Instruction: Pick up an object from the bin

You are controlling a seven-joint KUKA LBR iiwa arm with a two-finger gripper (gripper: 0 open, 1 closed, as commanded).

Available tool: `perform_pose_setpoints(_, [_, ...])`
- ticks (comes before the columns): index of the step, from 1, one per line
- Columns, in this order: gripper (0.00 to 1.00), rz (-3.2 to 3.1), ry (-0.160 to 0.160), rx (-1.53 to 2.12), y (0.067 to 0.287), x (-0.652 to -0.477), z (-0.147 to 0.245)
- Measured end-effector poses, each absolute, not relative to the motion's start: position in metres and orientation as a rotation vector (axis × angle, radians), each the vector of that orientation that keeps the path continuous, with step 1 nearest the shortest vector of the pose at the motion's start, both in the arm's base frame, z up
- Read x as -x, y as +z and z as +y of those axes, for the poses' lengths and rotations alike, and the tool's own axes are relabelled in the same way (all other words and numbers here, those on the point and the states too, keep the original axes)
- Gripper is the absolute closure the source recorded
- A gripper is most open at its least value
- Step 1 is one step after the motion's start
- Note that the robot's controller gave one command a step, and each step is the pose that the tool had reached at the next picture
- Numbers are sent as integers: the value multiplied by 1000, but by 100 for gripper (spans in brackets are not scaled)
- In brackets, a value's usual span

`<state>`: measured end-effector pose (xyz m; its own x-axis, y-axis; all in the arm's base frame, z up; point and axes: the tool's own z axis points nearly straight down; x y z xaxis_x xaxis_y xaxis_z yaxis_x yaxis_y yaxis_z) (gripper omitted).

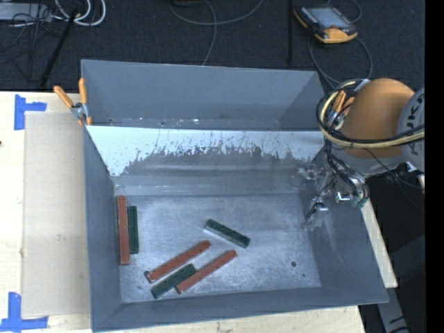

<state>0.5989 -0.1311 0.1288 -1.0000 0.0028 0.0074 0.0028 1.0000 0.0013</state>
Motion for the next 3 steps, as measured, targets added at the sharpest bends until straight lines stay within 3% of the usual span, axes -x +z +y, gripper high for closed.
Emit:
perform_pose_setpoints(1, [0,-3137,-8,12,116,-583,-54])
perform_pose_setpoints(2, [0,-3135,-3,76,68,-577,14])
perform_pose_setpoints(3, [0,-3140,-1,-66,70,-567,46])
